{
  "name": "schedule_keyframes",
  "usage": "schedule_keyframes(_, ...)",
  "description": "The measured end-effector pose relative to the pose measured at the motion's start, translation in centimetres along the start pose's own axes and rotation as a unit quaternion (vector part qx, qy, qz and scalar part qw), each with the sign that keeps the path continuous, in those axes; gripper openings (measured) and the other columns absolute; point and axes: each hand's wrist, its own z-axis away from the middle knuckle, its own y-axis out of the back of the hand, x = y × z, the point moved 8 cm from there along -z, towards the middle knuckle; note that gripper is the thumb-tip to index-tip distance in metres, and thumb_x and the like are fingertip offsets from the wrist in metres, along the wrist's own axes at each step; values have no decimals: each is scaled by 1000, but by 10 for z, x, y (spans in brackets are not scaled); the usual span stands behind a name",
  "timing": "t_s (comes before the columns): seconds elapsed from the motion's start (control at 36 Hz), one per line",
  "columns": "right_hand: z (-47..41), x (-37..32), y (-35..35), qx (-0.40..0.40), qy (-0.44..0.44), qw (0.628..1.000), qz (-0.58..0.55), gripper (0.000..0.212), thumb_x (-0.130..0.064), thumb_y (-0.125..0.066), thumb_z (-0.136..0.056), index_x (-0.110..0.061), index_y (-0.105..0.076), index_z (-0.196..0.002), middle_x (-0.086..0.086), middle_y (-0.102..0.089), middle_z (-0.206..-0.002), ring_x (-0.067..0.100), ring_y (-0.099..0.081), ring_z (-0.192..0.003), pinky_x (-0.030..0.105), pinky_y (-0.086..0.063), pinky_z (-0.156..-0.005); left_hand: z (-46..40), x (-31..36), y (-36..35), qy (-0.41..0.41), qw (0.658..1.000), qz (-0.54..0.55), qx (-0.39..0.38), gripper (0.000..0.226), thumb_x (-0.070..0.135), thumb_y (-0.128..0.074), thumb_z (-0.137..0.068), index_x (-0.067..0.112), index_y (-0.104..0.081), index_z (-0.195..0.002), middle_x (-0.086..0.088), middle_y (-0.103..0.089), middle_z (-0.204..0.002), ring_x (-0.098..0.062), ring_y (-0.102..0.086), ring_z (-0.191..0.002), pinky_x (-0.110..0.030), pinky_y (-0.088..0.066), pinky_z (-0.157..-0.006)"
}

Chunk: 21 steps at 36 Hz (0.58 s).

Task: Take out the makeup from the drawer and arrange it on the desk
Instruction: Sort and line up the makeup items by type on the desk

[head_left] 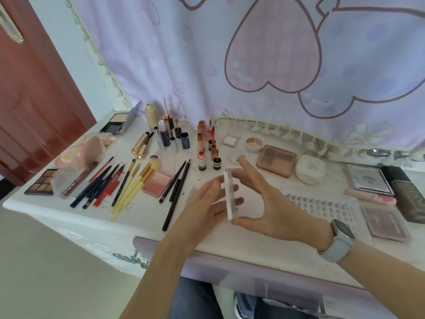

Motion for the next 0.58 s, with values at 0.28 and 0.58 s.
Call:
schedule_keyframes(0.28, 2, -5, -9, -50, -1, 994, 96, 60, -26, -59, -90, -22, -31, -143, -14, -28, -149, -4, -21, -137, 19, -19, -114, 5, 14, 15, -124, 988, -22, 90, 53, 35, -67, -76, 25, -52, -126, -2, -63, -119, -21, -62, -109, -32, -53, -85)
schedule_keyframes(0.58, 2, -11, -4, -2, -38, 994, 102, 36, -18, -54, -92, -21, -58, -127, -10, -66, -113, 3, -59, -98, 20, -45, -88, 16, 10, 14, -182, 971, -102, 120, 51, 36, -69, -71, 34, -53, -119, 12, -57, -124, -13, -59, -114, -23, -51, -85)
